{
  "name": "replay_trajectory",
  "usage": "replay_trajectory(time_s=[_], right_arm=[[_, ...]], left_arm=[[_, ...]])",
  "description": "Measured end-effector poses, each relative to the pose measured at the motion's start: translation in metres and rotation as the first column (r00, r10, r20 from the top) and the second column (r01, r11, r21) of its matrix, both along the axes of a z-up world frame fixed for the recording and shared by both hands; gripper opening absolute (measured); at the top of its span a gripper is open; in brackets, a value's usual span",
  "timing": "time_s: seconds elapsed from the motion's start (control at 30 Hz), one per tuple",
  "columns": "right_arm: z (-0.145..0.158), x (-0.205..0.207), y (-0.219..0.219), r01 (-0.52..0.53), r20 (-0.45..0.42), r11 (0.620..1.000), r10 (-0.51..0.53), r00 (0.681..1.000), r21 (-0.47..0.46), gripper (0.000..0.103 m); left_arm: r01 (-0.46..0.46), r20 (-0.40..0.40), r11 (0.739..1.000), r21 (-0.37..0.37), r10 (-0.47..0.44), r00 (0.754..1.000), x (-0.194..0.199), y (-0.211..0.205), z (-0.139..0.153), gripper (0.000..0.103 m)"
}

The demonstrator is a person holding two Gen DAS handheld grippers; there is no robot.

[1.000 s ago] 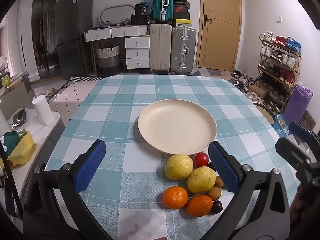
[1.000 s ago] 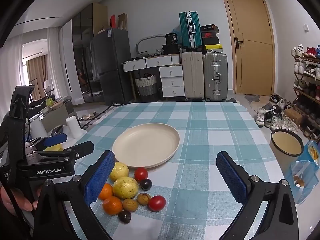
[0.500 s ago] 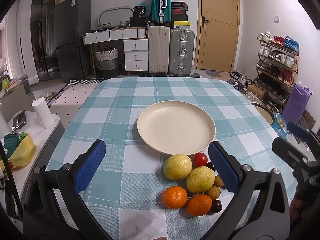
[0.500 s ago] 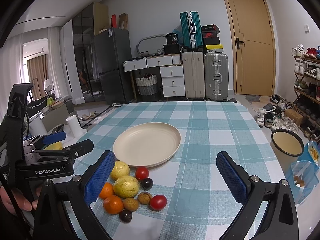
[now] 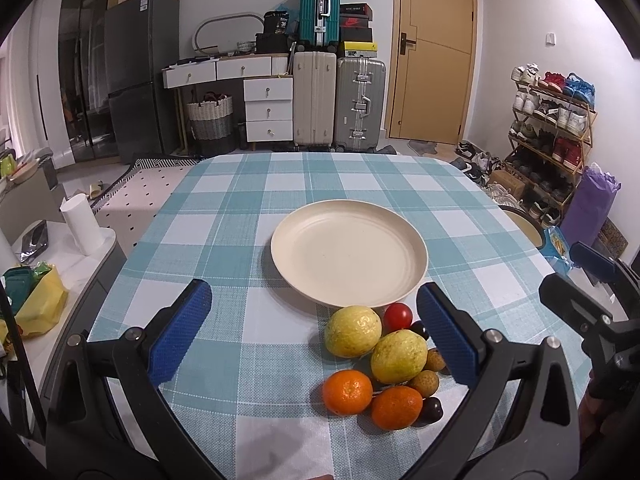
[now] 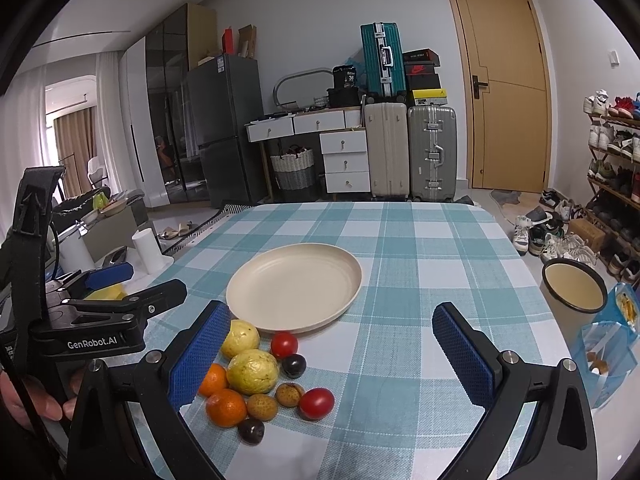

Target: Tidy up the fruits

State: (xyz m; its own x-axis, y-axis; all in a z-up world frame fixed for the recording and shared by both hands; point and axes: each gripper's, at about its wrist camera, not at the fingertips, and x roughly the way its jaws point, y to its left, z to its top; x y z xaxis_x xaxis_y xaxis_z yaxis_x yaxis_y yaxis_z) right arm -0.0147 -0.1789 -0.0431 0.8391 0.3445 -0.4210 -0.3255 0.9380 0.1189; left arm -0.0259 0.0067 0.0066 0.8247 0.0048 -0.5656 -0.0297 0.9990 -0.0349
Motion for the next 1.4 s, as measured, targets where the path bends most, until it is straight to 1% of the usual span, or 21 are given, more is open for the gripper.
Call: replay_trajectory(time_s=[0.8, 1.07, 1.4], right_arm=[[-0.002, -0.001, 0.002, 0.000, -0.006, 1.000, 0.000, 1.000, -0.003, 0.103], [-0.009, 0.000, 0.003, -0.008, -0.012, 1.000, 0.008, 1.000, -0.010, 0.103], [-0.021, 0.014, 0.004, -0.013, -0.049, 1.000, 0.012, 0.999, -0.016, 0.103]], left_arm=[[-0.001, -0.033, 1.000, -0.020, 0.000, 0.999, 0.007, 0.002, -0.011, 0.102], [0.027, -0.079, 0.996, -0.088, -0.034, 0.996, 0.019, 0.008, -0.027, 0.102], [0.046, -0.174, 0.985, -0.168, -0.076, 0.982, 0.051, 0.017, -0.058, 0.102]])
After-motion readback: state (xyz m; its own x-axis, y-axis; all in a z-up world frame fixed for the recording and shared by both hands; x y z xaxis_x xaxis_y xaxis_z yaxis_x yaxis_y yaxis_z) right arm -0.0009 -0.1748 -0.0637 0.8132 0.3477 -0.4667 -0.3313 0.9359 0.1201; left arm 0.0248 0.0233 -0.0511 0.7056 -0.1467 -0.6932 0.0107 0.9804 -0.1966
